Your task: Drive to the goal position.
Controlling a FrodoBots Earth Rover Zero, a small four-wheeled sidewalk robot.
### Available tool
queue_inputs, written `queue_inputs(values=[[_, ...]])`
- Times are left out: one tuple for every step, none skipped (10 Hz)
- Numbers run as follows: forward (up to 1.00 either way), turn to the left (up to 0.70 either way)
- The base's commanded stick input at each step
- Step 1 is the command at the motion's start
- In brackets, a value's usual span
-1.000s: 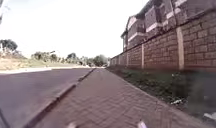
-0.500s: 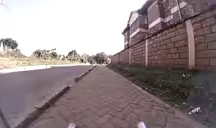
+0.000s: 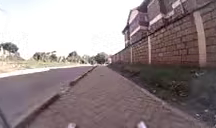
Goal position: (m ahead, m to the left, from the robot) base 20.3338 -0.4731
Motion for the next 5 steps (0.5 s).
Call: queue_inputs(values=[[1.00,0.00],[1.00,0.00],[1.00,0.00],[1.00,0.00],[1.00,0.00]])
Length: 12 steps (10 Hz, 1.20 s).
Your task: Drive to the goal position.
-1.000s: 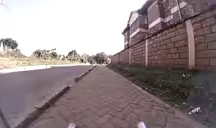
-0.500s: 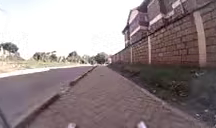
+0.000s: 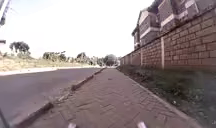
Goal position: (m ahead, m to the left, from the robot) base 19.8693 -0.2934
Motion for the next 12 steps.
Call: queue_inputs(values=[[1.00,0.00],[1.00,0.00],[1.00,0.00],[1.00,0.00],[1.00,-0.11],[1.00,-0.35],[1.00,-0.14],[1.00,0.00],[1.00,0.00],[1.00,0.00],[1.00,0.00],[1.00,0.00]])
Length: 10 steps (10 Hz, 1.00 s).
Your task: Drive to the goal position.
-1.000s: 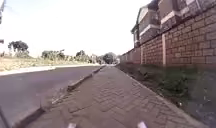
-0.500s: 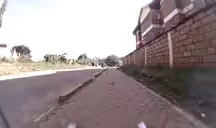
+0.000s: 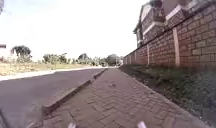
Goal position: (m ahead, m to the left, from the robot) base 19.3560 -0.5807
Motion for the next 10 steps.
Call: queue_inputs(values=[[1.00,0.00],[1.00,0.00],[1.00,0.00],[1.00,0.00],[1.00,0.00],[1.00,0.00],[1.00,0.00],[1.00,0.00],[1.00,0.00],[1.00,0.00]])
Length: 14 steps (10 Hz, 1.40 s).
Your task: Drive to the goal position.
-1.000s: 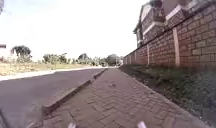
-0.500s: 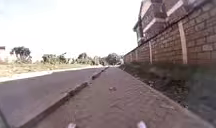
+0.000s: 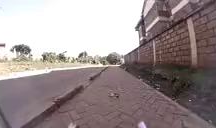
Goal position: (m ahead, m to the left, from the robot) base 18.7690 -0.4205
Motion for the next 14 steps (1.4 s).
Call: queue_inputs(values=[[1.00,0.00],[1.00,0.00],[1.00,0.00],[1.00,0.00],[1.00,-0.01],[1.00,-0.20],[1.00,-0.21],[1.00,-0.13],[1.00,0.00],[1.00,0.00],[1.00,0.00],[1.00,0.00],[1.00,0.00],[1.00,0.00]])
